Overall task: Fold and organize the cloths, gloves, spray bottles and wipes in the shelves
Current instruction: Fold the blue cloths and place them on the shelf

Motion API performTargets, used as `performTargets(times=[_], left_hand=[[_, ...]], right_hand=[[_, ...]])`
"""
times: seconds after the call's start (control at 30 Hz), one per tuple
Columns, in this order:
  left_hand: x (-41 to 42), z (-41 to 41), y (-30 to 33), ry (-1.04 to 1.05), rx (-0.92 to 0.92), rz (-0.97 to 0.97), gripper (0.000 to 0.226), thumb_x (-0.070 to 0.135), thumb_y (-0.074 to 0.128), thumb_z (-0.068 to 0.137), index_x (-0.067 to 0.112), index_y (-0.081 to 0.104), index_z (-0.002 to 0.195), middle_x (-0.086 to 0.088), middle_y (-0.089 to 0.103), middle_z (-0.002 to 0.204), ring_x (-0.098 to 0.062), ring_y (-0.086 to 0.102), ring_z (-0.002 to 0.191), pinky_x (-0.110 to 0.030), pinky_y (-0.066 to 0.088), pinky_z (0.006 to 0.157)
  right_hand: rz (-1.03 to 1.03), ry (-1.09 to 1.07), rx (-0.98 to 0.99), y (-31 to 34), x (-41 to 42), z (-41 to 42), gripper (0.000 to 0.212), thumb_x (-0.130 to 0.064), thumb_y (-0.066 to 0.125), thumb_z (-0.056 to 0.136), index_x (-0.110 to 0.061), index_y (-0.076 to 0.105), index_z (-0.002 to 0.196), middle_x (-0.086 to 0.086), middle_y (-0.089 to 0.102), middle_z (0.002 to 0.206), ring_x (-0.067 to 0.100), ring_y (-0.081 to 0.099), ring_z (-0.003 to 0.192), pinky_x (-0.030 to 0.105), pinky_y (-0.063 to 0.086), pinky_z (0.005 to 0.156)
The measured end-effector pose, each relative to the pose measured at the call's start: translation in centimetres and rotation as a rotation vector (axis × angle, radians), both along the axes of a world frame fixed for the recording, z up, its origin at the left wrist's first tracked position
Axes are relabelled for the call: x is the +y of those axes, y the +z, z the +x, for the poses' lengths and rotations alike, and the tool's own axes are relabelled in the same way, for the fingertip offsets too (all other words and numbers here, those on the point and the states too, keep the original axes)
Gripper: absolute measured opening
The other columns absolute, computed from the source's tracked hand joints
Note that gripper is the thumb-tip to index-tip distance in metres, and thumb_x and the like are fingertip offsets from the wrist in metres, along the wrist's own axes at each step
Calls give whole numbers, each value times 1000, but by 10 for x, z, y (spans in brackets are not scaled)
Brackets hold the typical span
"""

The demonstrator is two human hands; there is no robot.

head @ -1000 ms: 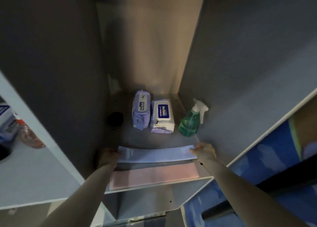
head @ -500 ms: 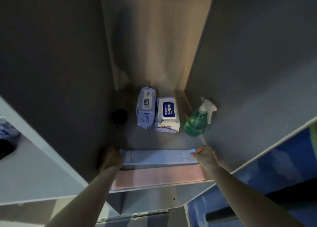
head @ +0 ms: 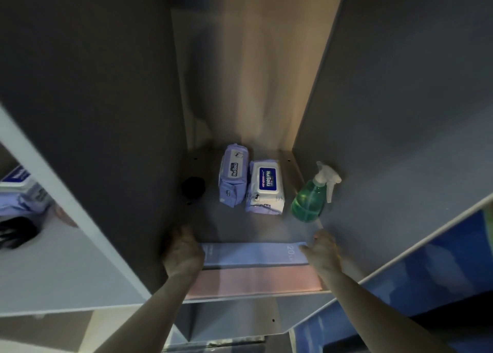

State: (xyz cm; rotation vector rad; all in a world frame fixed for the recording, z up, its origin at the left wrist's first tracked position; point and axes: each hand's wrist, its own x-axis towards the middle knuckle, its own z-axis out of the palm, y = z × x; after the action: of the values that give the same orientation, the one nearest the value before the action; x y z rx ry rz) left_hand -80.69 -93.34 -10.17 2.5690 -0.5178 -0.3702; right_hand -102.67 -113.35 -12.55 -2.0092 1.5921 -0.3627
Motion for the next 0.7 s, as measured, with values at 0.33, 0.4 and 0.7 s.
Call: performTargets(times=[0.33,0.4,0.7], left_hand=[[92,-50,137,-111,429,-649,15,17,72,83,21,68,97,-3,70,92,-16,62,77,-29,51,70],[133,-60,161,-120,412,-653,8,17,69,86,20,68,93,-7,71,84,-16,64,71,-23,49,60],[307,-59,206,231,197,-737,10,19,67,88,15,69,96,-11,72,89,-17,69,76,-27,47,61]], right_hand=[[317,440,-520,174,100,7,28,-3,74,79,-1,62,104,9,62,94,15,58,84,3,45,65],[361,585,-513,199,131,10,24,-8,73,80,-6,65,102,5,64,92,13,60,84,5,46,68],[523,1117,-340,238,281,86,11,-23,67,84,-18,67,94,4,74,95,11,70,82,13,47,64]])
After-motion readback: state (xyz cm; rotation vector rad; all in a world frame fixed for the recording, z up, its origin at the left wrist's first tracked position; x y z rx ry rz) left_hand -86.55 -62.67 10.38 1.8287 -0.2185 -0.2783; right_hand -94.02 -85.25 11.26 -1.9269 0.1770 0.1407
